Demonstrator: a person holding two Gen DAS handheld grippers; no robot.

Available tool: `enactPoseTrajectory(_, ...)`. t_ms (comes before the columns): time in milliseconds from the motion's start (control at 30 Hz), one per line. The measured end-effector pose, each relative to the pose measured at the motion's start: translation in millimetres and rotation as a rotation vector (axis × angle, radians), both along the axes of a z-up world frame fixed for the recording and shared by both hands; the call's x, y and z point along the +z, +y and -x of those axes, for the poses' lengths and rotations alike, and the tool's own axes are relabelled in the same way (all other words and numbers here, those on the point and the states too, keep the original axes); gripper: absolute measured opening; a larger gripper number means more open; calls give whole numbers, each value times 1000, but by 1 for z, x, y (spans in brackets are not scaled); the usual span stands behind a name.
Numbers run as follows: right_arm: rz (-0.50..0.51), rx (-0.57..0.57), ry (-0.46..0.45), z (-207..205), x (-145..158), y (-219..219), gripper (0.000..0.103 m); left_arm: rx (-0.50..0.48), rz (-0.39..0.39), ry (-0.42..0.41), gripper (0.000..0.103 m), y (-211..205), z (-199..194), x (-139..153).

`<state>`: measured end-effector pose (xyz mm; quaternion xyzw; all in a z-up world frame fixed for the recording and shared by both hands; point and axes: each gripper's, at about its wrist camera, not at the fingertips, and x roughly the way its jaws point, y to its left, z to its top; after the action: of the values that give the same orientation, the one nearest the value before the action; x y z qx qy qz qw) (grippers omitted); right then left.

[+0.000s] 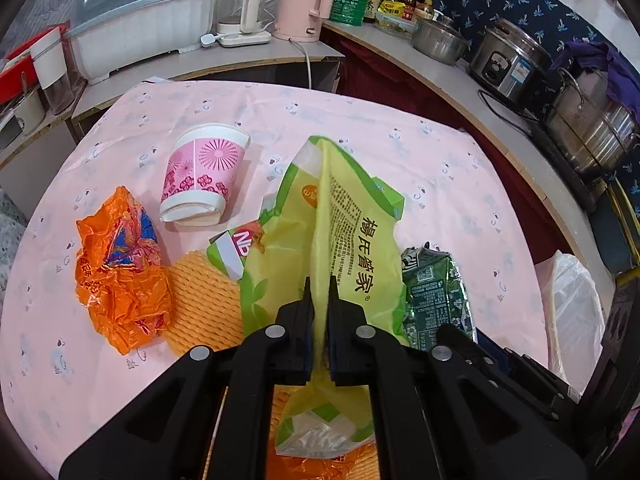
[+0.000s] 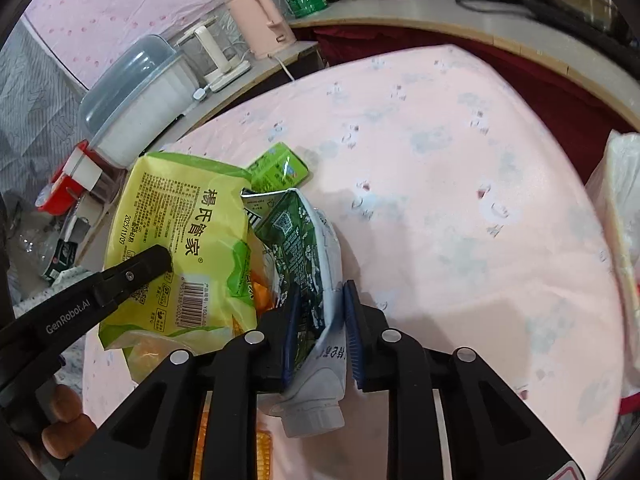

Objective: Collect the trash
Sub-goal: 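Carry the green tube and snack bag with both grippers over the white bin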

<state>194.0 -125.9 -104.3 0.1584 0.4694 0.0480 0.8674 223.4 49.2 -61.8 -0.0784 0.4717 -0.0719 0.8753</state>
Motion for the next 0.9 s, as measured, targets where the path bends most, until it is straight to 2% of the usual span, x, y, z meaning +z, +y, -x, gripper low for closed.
enactPoseTrajectory(100, 65, -17, -53, 6, 18, 0, 18, 0, 8, -23, 4, 1, 3, 12)
enactPoseTrajectory(267, 117, -53, -120, 18, 44, -13, 17, -17, 18, -74, 4, -7, 12, 36)
enactPoseTrajectory(600, 137, -166, -209, 56, 83, -58, 17, -92, 32, -149, 4, -48, 33, 76)
enactPoseTrajectory(900, 134, -271, -250, 95, 102, -114, 17, -193, 38, -165, 4, -107, 51, 93)
